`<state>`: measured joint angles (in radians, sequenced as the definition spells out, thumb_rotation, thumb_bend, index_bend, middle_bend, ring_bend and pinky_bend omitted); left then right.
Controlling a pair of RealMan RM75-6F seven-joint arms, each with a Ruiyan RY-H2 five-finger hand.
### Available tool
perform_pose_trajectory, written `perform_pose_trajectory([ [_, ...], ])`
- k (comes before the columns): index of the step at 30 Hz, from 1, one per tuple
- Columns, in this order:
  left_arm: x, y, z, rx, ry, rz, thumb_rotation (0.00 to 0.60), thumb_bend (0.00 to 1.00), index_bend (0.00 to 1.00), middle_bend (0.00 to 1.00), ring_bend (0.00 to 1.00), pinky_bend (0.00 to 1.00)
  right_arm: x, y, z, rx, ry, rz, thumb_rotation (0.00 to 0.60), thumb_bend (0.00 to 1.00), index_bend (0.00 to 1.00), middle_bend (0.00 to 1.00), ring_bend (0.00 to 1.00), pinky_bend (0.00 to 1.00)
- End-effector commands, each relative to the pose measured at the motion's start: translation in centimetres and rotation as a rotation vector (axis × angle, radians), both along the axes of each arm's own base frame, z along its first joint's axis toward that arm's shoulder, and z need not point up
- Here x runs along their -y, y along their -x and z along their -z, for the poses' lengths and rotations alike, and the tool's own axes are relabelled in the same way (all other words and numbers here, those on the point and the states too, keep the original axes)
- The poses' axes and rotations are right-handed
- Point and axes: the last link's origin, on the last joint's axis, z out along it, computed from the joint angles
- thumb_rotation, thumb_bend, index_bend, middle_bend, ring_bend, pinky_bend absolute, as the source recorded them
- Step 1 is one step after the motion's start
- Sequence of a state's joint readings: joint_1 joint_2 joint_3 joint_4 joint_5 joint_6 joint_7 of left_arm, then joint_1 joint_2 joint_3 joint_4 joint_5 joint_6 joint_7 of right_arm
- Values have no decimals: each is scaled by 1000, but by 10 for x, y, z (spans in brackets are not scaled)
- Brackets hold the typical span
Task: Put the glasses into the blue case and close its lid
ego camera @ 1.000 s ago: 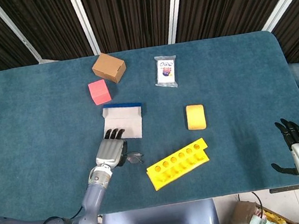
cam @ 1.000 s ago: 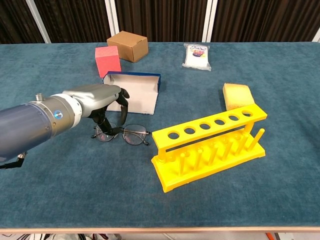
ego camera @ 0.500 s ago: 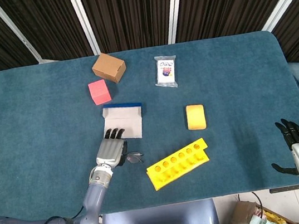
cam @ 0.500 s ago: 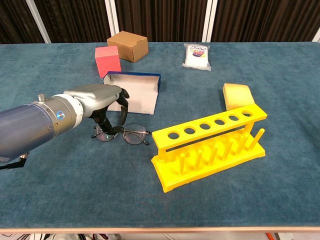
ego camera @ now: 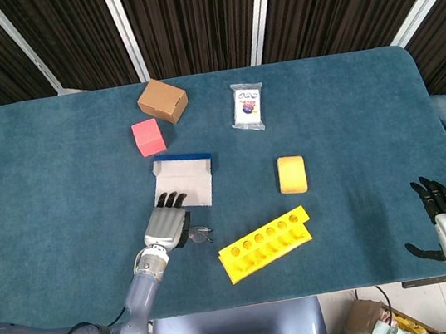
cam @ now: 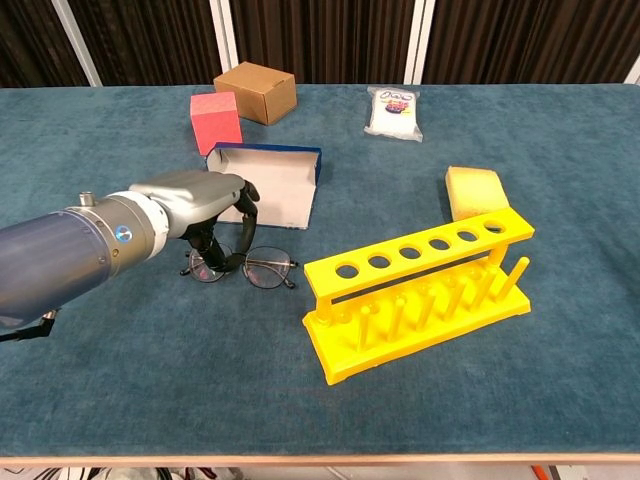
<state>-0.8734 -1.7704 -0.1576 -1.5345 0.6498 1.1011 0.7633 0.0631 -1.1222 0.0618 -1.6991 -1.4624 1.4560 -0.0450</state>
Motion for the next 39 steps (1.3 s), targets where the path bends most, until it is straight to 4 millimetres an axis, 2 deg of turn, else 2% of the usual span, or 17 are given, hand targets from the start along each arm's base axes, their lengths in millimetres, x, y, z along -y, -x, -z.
perform_pose_trajectory([
  [1, 0, 0, 0, -2, -1, -2, 600, 376, 557, 108, 0, 0, 0, 0, 0, 0, -1, 0, 600, 0, 0, 0, 0, 176],
  [10, -1, -1, 1, -4, -3, 2, 600, 382, 557, 108, 0, 0, 0, 0, 0, 3, -1, 3, 600, 0, 0, 0, 0, 176],
  [21, -3, 0, 1, -8, -12, -7, 600, 435, 566, 116, 0, 0, 0, 0, 0, 8, -3, 8, 600, 0, 0, 0, 0, 176],
  [30, -6, -2, -5, 4, -26, -12, 600, 443, 571, 120, 0, 0, 0, 0, 0, 10, -3, 9, 600, 0, 0, 0, 0, 176],
  [39, -25, -16, -19, -27, -92, -8, 600, 443, 583, 121, 0, 0, 0, 0, 0, 9, -5, 10, 600, 0, 0, 0, 0, 176],
])
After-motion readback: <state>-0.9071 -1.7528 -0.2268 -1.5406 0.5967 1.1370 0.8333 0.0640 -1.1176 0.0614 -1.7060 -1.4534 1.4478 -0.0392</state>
